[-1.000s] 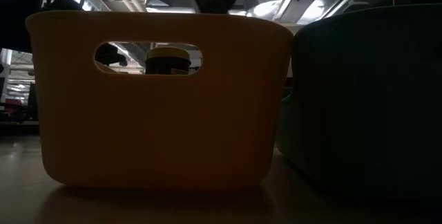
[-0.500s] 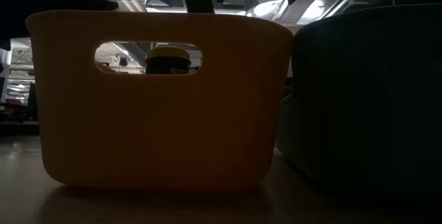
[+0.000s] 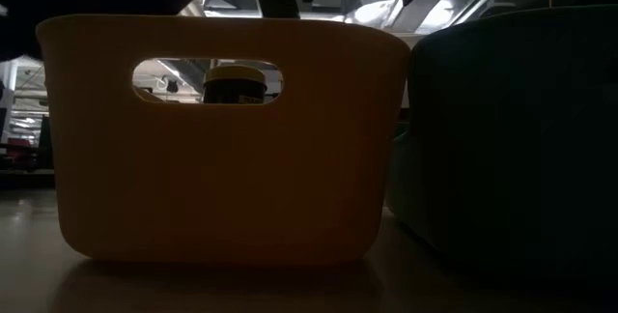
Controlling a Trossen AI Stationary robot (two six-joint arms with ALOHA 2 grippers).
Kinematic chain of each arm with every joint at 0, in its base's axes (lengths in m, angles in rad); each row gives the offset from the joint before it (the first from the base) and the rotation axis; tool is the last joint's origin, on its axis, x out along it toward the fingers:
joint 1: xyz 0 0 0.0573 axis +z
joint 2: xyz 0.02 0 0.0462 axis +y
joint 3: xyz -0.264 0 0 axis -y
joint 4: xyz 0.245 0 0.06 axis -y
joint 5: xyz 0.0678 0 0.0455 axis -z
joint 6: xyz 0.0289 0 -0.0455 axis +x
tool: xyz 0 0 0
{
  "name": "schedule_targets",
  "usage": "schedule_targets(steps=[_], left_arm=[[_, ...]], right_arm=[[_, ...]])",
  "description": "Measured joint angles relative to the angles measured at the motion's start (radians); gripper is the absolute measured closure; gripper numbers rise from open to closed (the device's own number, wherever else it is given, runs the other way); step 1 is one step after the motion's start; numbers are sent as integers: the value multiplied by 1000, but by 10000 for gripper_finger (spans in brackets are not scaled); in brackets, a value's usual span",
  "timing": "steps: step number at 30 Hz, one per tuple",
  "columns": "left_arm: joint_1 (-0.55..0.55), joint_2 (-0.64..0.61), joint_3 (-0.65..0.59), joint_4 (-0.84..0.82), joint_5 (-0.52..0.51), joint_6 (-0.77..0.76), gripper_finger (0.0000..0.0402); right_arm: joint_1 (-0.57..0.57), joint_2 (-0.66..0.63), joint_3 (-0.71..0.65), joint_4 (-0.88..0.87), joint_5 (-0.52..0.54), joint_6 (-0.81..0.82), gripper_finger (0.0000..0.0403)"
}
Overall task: Sort spices by type
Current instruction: Put the green seasoning bottle into the left transparent bin
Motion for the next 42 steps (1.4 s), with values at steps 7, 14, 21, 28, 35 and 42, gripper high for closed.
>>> schedule_targets(steps=[7, 14, 21, 28, 35, 42], left_arm=[[0, 250, 174, -5, -14, 15, 169], [0, 430, 276, -10, -13, -26, 169], [0, 456, 282, -34, 7, -103, 169], [1, 452, 282, -75, 21, -101, 169], [0, 452, 283, -124, 23, -98, 169], [0, 452, 283, -136, 57, -98, 169]], right_arm=[[0, 0, 0, -7, 0, 0, 191], [0, 0, 0, -8, 0, 0, 191], [0, 0, 0, -46, -6, -26, 191], [0, 0, 0, -82, 1, -29, 191], [-2, 0, 0, -124, 15, -29, 191], [-1, 0, 0, -111, 89, -54, 191]])
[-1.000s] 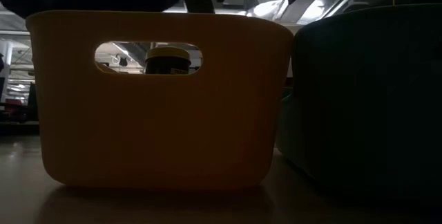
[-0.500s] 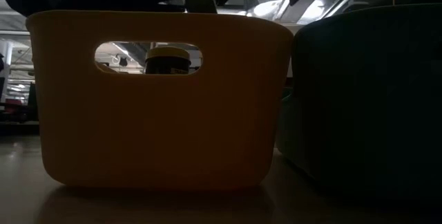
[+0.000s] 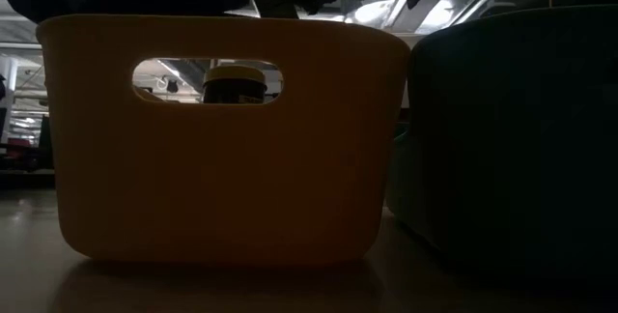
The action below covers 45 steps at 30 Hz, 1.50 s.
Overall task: Sort spices by type
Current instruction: Put the green seasoning bottle into the left transparent bin
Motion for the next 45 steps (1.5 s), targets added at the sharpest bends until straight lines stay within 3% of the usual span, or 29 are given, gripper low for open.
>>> schedule_targets(steps=[14, 34, 40, 45], left_arm=[[0, 0, 0, 103, 0, 155, 169], [2, 6, 10, 139, -44, 178, 152], [1, 82, 92, 121, -43, 177, 127], [1, 148, 137, 101, -41, 177, 130]], right_arm=[[1, 0, 0, 78, 23, -2, 191], [1, 1, 0, 131, 17, -2, 191], [1, 30, 1, 162, 4, -2, 191], [1, 31, 1, 163, -3, -2, 191]])
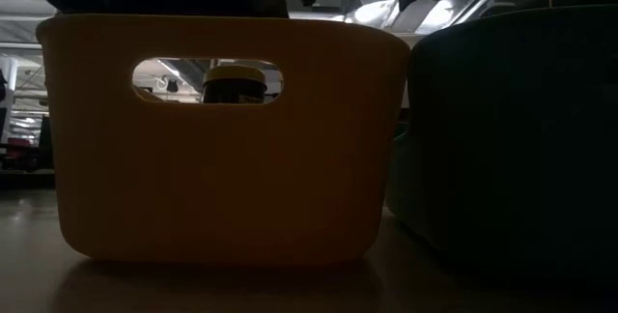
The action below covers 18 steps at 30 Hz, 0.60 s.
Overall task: Sort spices by type
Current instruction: Put the green seasoning bottle into the left transparent bin
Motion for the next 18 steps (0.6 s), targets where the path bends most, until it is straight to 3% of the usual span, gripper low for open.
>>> schedule_targets(steps=[14, 18], left_arm=[[0, 1, 2, -45, 2, -41, 203], [0, 0, 2, -78, 1, -46, 205]], right_arm=[[-2, 0, 0, -47, 2, 4, 191], [-1, -1, 0, -79, 24, 4, 191]])
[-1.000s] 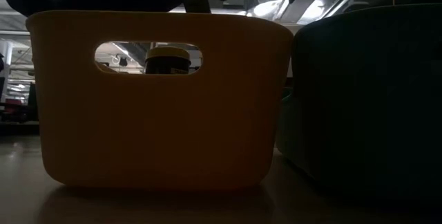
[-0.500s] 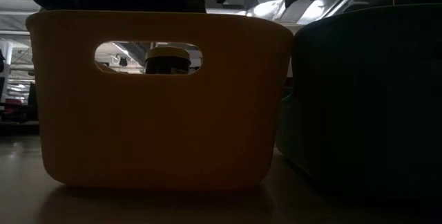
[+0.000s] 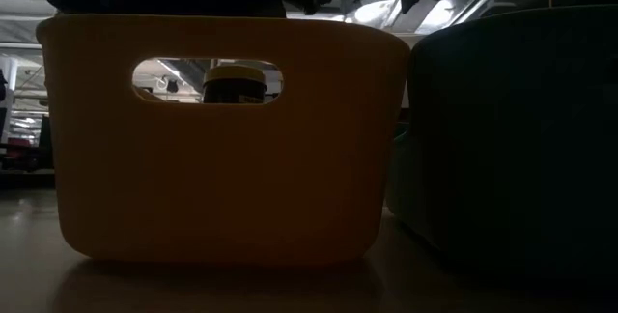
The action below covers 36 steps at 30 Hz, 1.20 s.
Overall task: Sort spices by type
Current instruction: Put the green seasoning bottle into the left transparent bin
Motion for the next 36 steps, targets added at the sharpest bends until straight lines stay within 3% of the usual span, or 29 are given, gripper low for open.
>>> schedule_targets(steps=[6, 11, 21, 36], left_arm=[[0, 0, 0, -9, -2, -11, 186], [1, -2, 0, -37, -5, -2, 214], [1, -2, 0, -54, -5, -5, 214], [2, 1, -2, -72, -5, -60, 214]], right_arm=[[0, -1, 0, -36, 26, -8, 191], [0, -1, 0, -44, 24, 1, 191], [0, -1, -1, -62, 40, 0, 190], [0, -6, 0, -76, 62, 53, 102]])
